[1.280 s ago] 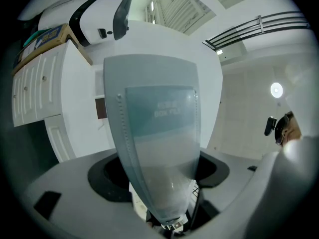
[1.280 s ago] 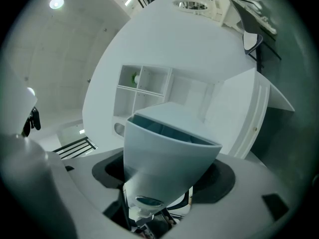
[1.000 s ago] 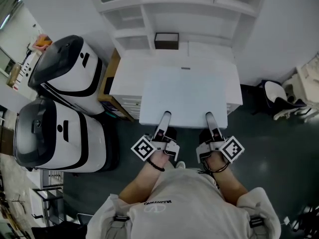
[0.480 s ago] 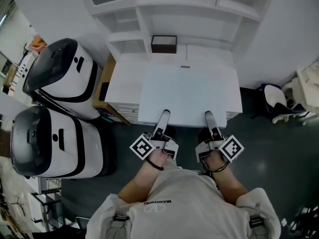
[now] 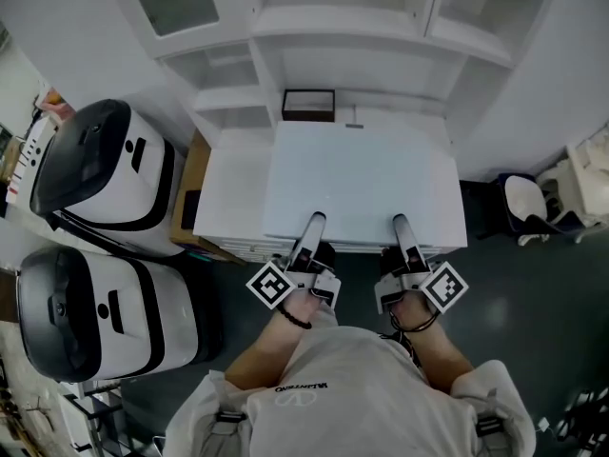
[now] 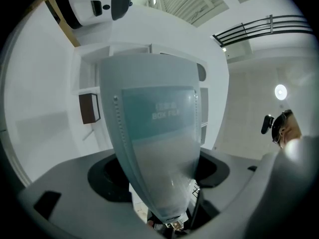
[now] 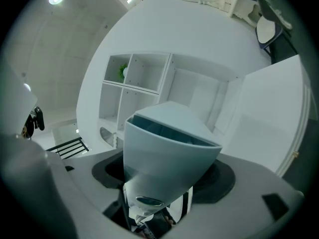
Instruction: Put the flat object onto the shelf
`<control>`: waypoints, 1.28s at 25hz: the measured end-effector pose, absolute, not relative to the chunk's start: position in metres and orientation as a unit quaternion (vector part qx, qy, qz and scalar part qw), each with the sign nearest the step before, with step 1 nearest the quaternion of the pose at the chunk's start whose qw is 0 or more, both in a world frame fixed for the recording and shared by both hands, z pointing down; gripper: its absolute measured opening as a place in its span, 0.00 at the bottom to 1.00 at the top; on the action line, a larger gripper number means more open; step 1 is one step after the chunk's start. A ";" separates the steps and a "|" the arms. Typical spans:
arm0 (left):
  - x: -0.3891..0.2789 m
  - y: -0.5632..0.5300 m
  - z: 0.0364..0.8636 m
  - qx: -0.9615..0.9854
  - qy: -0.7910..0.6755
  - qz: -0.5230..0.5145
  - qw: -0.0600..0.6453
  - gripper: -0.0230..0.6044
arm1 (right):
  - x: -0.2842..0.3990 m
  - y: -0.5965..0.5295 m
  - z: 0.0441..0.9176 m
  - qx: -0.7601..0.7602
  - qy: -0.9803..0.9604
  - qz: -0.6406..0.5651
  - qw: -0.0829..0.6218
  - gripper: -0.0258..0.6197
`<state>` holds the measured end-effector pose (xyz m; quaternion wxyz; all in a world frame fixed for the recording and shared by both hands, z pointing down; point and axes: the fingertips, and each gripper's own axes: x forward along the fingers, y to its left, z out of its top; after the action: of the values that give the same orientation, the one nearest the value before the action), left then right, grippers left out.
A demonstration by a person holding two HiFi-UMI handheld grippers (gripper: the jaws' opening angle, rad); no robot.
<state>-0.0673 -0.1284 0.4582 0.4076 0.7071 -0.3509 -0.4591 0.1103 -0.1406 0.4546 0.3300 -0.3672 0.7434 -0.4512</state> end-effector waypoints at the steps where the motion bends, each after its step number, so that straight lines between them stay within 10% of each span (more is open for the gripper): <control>1: -0.072 -0.140 0.456 0.708 -0.350 -0.458 0.408 0.58 | 0.106 -0.151 0.453 -0.369 0.742 -0.451 0.331 0.59; 32: -0.117 -0.248 0.354 0.721 -0.358 -0.440 0.399 0.58 | 0.060 -0.260 0.354 -0.351 0.747 -0.444 0.348 0.59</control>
<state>-0.1167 -0.2476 0.3539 0.3989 0.7208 -0.3580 -0.4395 0.0600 -0.2604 0.3539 0.3476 -0.3511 0.7475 -0.4440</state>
